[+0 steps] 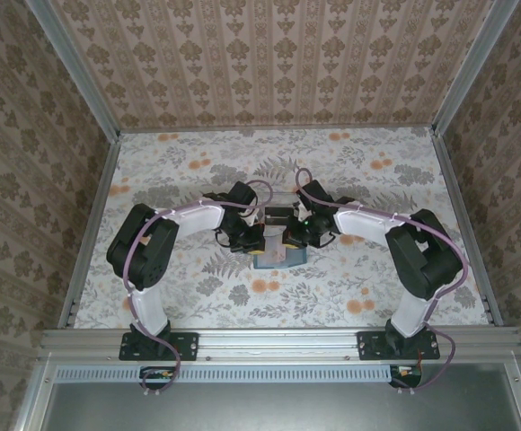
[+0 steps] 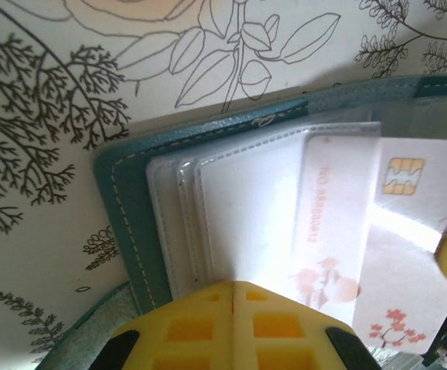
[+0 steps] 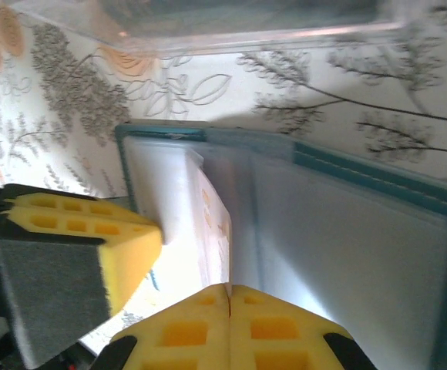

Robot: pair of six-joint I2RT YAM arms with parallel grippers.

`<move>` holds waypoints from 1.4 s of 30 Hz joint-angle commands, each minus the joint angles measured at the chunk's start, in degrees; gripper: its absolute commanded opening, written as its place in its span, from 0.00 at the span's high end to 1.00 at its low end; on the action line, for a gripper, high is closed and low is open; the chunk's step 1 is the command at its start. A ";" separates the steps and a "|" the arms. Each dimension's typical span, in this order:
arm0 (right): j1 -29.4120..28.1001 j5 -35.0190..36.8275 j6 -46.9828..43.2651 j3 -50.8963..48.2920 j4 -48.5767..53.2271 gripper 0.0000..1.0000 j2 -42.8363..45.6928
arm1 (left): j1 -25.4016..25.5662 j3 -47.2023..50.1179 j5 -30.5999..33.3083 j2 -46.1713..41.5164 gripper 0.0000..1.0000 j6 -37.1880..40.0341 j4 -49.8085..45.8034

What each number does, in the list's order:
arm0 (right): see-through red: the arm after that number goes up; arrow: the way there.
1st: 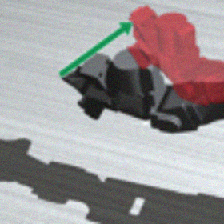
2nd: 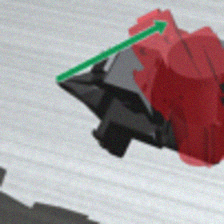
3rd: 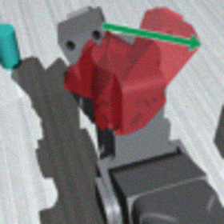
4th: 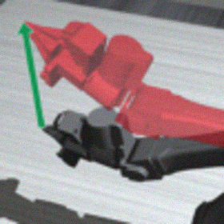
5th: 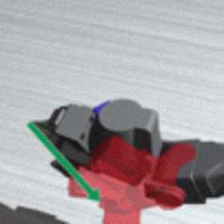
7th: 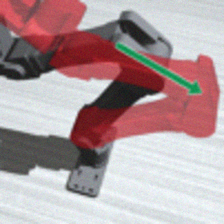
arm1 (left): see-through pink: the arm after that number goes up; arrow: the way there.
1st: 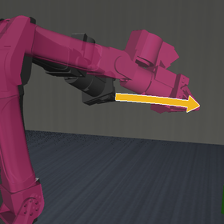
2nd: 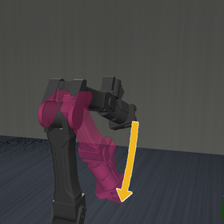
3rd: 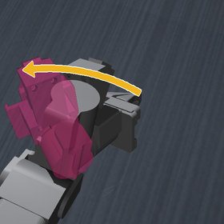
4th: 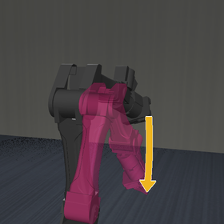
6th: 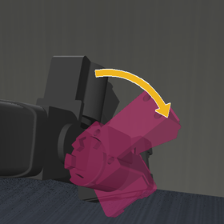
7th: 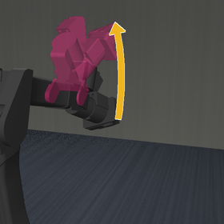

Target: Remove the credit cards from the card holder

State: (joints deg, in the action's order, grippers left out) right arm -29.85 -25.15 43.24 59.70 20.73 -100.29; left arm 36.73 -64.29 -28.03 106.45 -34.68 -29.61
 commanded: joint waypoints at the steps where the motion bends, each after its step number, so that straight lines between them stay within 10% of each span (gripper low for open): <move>1: 0.47 6.67 -4.45 2.01 9.13 0.94 1.59 | -0.29 0.72 3.55 1.57 0.99 1.01 -4.01; 42: 0.31 1.64 -3.87 1.60 7.22 0.86 1.42 | -0.33 -0.38 2.63 -0.97 0.99 0.48 -3.61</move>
State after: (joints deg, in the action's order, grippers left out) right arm -29.50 -22.39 38.59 62.02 27.42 -99.04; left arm 36.73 -64.29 -28.01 106.34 -34.68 -29.63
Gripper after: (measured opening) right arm 0.143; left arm 0.060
